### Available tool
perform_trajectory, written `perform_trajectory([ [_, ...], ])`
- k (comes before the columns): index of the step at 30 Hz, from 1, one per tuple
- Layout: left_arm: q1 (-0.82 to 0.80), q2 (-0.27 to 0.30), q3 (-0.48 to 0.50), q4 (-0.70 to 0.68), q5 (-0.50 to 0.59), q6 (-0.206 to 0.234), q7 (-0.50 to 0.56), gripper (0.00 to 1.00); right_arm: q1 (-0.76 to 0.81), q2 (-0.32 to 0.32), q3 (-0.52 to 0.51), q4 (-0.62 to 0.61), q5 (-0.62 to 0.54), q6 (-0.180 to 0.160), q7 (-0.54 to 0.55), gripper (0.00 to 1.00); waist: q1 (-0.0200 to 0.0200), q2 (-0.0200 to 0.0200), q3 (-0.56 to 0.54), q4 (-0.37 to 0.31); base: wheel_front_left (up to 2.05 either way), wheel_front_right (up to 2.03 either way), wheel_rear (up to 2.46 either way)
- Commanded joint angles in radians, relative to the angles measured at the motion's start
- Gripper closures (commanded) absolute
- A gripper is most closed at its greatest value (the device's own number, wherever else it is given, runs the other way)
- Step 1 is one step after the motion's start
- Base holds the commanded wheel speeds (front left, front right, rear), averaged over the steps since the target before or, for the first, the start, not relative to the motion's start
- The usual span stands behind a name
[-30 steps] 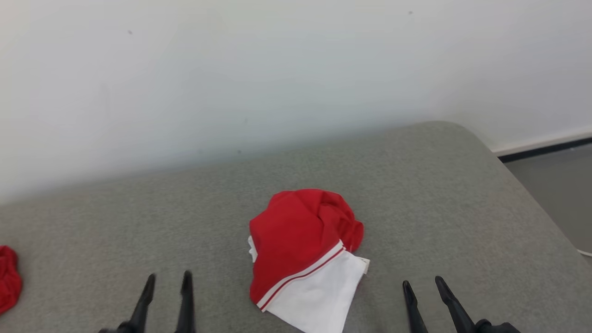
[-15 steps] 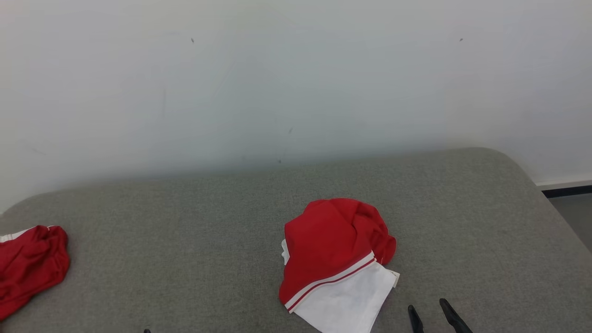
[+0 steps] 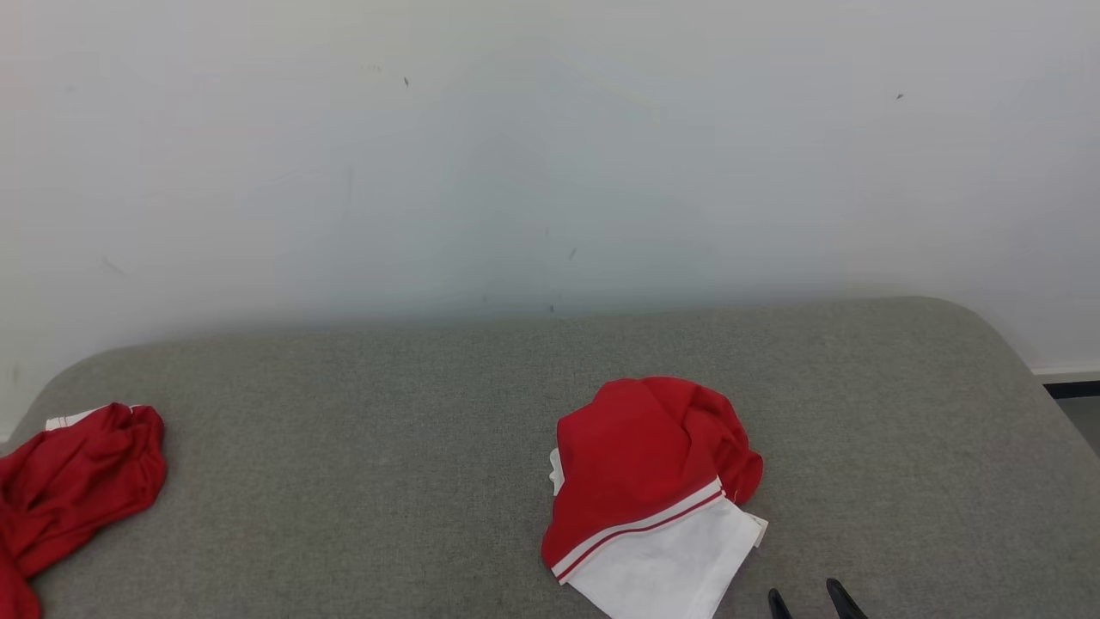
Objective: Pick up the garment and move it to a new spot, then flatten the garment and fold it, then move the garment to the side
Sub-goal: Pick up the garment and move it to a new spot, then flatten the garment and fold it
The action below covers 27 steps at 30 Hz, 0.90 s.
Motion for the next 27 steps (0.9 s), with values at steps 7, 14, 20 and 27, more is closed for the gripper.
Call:
perform_trajectory([
  [7, -0.016, 0.01, -0.012, 0.005, 0.001, -0.005, -0.002, 0.0, -0.01, 0.009, -0.001, 0.009, -0.006, -0.002, -0.006, 0.0, 0.0001, 0.0, 0.004, -0.003, 0.0, 0.0, 0.0],
  [14, -0.024, 0.015, -0.024, 0.01, 0.006, -0.008, -0.002, 0.0, -0.015, 0.01, 0.005, 0.01, -0.002, -0.002, -0.006, 0.0, 0.0001, 0.0, 0.011, -0.018, 0.0, 0.0, 0.0],
  [20, -0.033, 0.022, -0.036, 0.021, 0.003, -0.006, -0.002, 0.0, -0.017, 0.005, 0.003, 0.011, -0.007, -0.002, -0.006, 0.0, 0.0001, 0.0, 0.017, -0.03, 0.0, 0.0, 0.0],
  [27, -0.046, 0.03, -0.085, 0.033, -0.018, -0.007, -0.002, 0.0, -0.022, 0.0, 0.008, 0.011, -0.008, -0.002, -0.005, 0.0, 0.0001, 0.0, 0.03, -0.06, 0.0, 0.0, 0.0],
])
